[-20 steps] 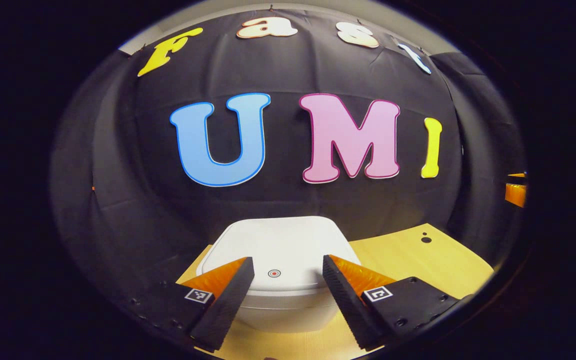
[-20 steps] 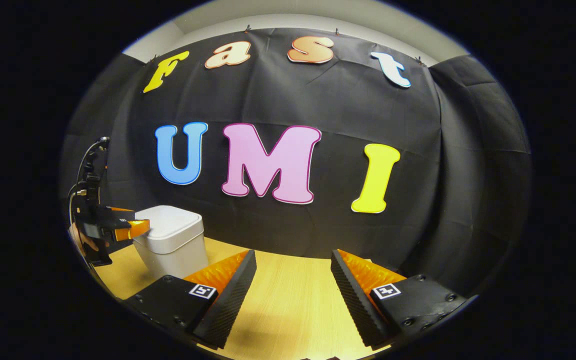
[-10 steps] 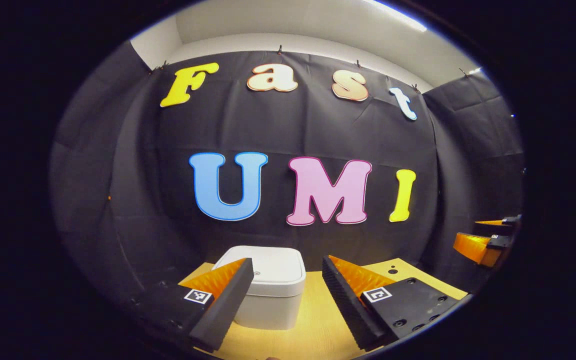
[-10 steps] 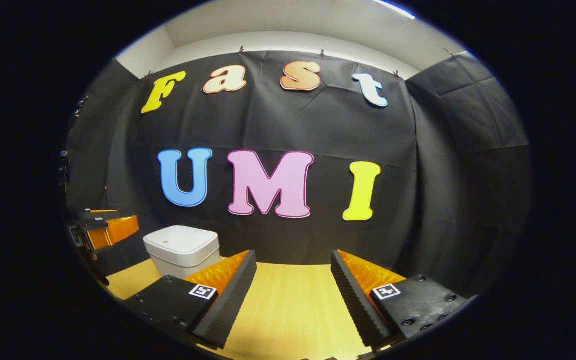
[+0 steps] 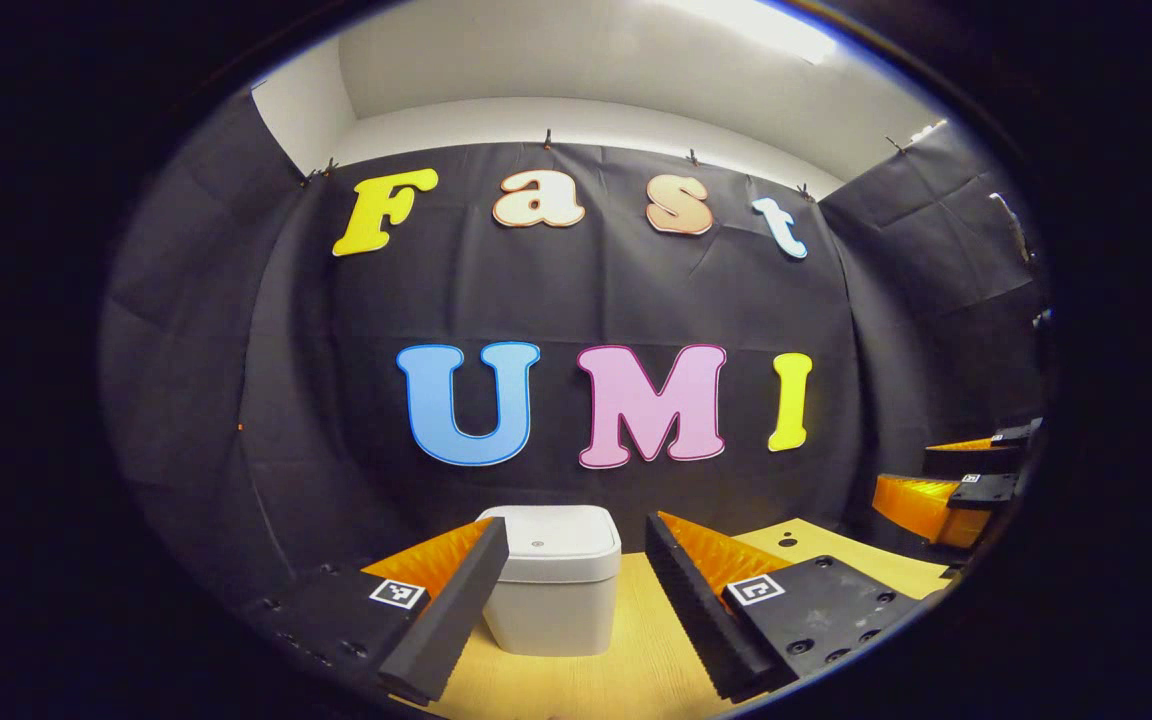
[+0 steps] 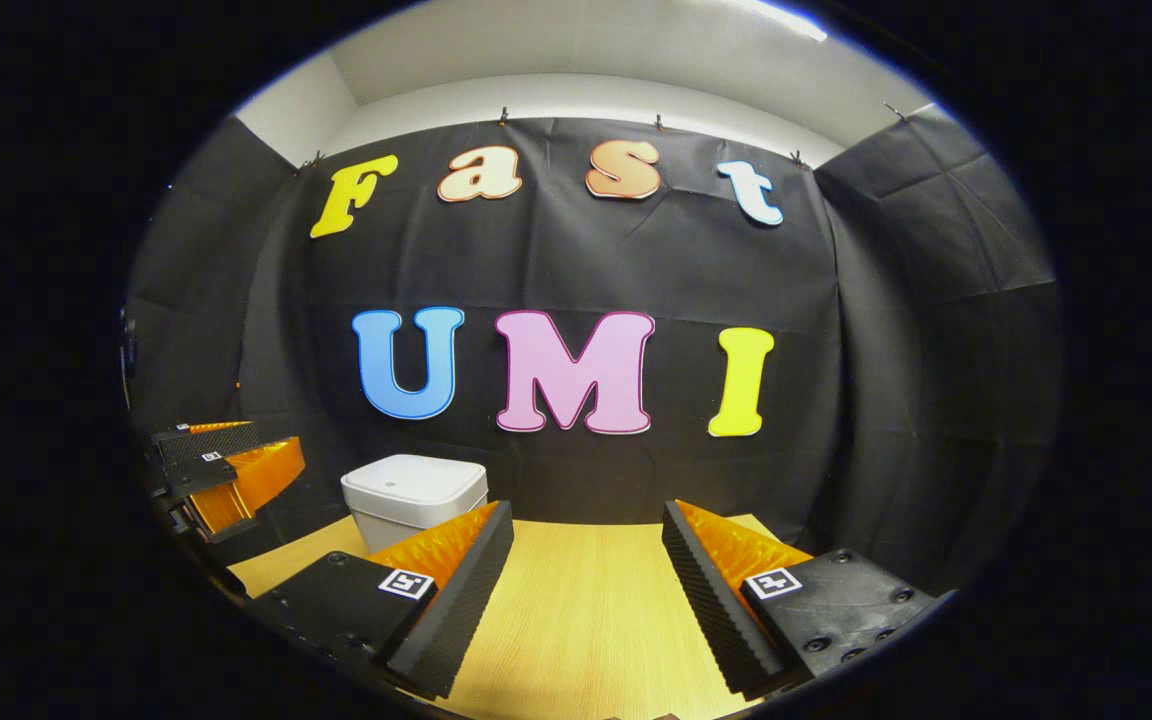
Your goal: Press the lid of the desktop garbage bin to open it, pick up the crumpled paper on the desktop and throw it into the bin, then pick up the pop can on the desktop and drop it into the bin, and finally close the garbage bin lid.
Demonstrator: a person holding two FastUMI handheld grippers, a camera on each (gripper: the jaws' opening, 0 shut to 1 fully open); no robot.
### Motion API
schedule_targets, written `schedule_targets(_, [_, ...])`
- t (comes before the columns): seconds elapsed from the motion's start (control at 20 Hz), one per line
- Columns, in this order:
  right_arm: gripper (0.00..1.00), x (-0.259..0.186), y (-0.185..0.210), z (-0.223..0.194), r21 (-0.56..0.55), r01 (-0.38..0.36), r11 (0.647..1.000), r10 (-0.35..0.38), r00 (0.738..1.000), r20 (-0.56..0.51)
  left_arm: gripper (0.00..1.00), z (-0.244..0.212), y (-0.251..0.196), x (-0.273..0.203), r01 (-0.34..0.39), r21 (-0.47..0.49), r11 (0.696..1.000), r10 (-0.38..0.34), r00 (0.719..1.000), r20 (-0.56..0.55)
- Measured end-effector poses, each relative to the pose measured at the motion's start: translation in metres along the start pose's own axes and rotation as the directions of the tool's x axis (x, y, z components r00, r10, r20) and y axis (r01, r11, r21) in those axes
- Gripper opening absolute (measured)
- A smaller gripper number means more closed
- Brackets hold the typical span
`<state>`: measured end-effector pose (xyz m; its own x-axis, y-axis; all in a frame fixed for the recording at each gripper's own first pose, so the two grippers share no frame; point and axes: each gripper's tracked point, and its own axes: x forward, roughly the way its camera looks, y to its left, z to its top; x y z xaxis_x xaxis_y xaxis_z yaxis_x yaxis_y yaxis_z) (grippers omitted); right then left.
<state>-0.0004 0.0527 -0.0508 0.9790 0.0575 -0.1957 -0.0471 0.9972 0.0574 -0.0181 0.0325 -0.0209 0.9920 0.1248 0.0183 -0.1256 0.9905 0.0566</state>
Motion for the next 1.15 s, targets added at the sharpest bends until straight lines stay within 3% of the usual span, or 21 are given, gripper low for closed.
schedule_targets(0.5, [1.00,-0.014,0.007,0.006,-0.008,0.013,1.000,-0.013,1.000,0.003,0.94,0.000,0.009,-0.010,0.007,-0.021,1.000,-0.007,1.000,-0.009])
schedule_targets(0.6, [0.96,-0.015,0.008,0.009,-0.007,0.017,1.000,-0.017,1.000,0.011,0.94,-0.002,0.006,-0.013,0.024,-0.014,1.000,-0.024,1.000,-0.010])
schedule_targets(0.65, [0.87,-0.015,0.009,0.009,-0.007,0.017,1.000,-0.017,1.000,0.015,0.94,-0.003,0.007,-0.015,0.027,-0.010,1.000,-0.028,1.000,-0.013])
schedule_targets(0.7, [0.96,-0.016,0.010,0.010,-0.007,0.016,1.000,-0.016,1.000,0.020,0.94,-0.002,0.007,-0.015,0.029,-0.023,0.999,-0.030,0.999,-0.013])
schedule_targets(1.15, [0.96,-0.017,0.019,0.007,-0.010,0.008,1.000,-0.008,1.000,0.022,0.94,0.000,-0.001,-0.015,0.061,-0.029,0.998,-0.061,0.998,-0.007])
